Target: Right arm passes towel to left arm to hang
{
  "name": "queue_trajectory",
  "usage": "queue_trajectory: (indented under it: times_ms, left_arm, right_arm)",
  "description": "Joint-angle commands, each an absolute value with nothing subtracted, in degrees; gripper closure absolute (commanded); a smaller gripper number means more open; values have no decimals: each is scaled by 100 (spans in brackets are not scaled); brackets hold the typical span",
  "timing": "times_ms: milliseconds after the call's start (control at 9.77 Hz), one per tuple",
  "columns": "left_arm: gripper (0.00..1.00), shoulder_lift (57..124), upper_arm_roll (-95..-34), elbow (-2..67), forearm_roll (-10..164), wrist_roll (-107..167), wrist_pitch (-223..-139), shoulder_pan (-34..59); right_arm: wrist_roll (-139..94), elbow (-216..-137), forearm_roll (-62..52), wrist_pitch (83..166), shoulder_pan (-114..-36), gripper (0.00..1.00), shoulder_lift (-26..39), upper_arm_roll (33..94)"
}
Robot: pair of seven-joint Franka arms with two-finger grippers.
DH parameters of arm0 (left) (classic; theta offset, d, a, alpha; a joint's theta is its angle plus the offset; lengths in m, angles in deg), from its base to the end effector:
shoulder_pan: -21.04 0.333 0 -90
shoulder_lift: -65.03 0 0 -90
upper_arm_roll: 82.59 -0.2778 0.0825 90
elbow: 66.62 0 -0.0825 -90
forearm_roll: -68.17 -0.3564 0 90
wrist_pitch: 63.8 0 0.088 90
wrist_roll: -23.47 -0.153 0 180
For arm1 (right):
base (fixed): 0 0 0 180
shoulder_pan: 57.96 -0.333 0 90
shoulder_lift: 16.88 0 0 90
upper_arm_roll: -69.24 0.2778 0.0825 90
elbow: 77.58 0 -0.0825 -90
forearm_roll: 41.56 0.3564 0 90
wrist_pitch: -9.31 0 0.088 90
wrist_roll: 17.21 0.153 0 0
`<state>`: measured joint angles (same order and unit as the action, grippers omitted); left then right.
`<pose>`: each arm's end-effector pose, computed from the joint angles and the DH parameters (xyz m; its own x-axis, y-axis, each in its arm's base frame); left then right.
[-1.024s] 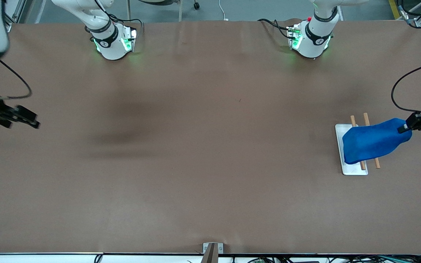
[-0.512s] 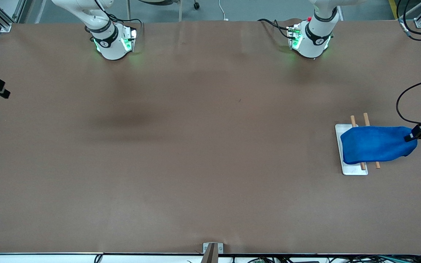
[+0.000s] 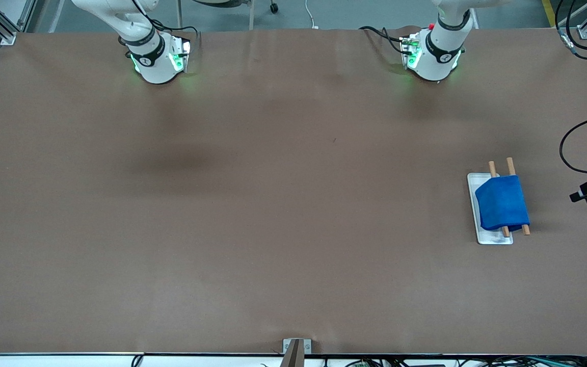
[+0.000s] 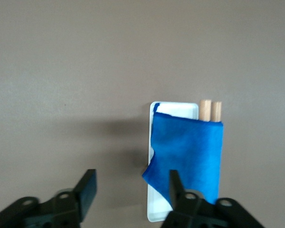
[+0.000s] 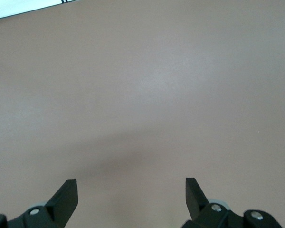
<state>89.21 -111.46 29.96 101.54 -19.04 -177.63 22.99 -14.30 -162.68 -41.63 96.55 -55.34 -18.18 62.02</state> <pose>0.5669 0.2479 0.3116 0.9883 0.0407 0.1468 -0.0032 -0.9579 0.2870 0.5109 -0.0895 0.5856 0.9735 -0.2206 0.0597 -0.2207 -0.9753 -0.0047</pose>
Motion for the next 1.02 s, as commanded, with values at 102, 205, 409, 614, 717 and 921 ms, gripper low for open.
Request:
queue_trajectory:
  times_ms: [102, 205, 409, 614, 717, 921]
  left_arm:
    - [0, 8159, -10529, 3173, 8763, -1301, -17823, 2104]
    - [0, 7825, -10274, 3295, 8568, -1231, -17823, 2086]
    - [0, 7113, -9564, 3436, 7771, -523, -17649, 2086]
    - [0, 6654, -8886, 3446, 7249, 435, -17158, 2086]
    - [0, 6417, -8692, 3446, 7247, 735, -16895, 2095]
    - [0, 6100, -8384, 3367, 7239, 1525, -16349, 2095]
  right_arm:
    - [-1509, -16046, -4409, 9606, -5646, 0, -1732, 6186]
    - [-1518, -16054, -4419, 9563, -5655, 0, -1741, 6203]
    - [-1649, -16054, -4437, 9562, -5638, 0, -1732, 6203]
    - [-1642, -16063, -4393, 9553, -5620, 0, -1732, 6203]
    - [-1615, -16081, -4393, 9536, -5620, 0, -1732, 6203]
    - [-1606, -16098, -4384, 9527, -5585, 0, -1741, 6212]
